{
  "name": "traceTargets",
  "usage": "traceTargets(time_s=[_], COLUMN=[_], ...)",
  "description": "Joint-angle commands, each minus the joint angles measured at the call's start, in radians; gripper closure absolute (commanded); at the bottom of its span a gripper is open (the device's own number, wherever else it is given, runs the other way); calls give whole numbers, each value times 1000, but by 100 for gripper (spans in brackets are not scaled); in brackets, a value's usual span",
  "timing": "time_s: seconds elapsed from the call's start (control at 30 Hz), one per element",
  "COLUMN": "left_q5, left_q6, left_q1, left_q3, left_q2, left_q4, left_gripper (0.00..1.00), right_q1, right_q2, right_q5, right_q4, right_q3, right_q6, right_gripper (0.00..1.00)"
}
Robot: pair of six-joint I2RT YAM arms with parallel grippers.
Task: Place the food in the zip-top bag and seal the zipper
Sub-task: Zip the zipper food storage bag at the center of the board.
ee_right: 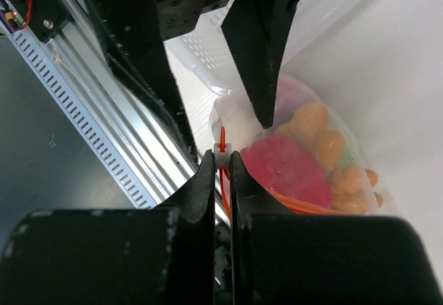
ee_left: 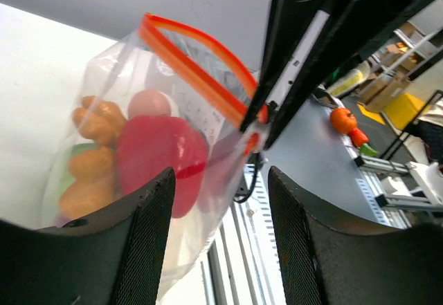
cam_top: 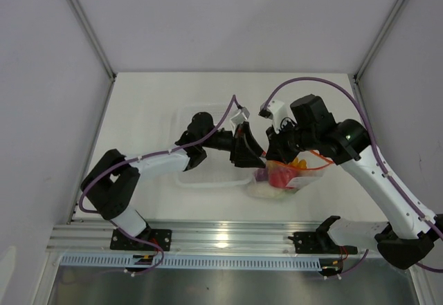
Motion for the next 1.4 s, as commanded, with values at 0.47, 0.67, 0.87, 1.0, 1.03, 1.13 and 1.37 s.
traceTargets(time_s=[0.47, 0.67, 0.87, 1.0, 1.03, 1.13, 1.37], left_q5=[25, 54, 36, 1, -28, -48, 112], left_q6=[65, 39, -200, -286, -275, -260, -291], left_q1=[-7, -5, 57, 90, 91, 93, 81], left_q3=[120, 82, -22, -45, -54, -53, -30], left_q2=[9, 5, -5, -18, -28, -52, -16], left_q4=[-74, -30, 270, 351, 338, 302, 401], left_gripper=[77, 99, 100, 99, 100, 100, 39], right_q1=[11, 11, 18, 19, 19, 21, 22], right_q2=[27, 29, 15, 6, 7, 15, -17], right_q5=[2, 48, 143, 168, 168, 165, 73], right_q4=[-3, 2, -32, -17, -17, -20, 17], right_q3=[52, 44, -11, -42, -46, -45, 4], right_q6=[-2, 1, -22, -31, -34, -33, 6], right_gripper=[100, 100, 100, 100, 100, 100, 100])
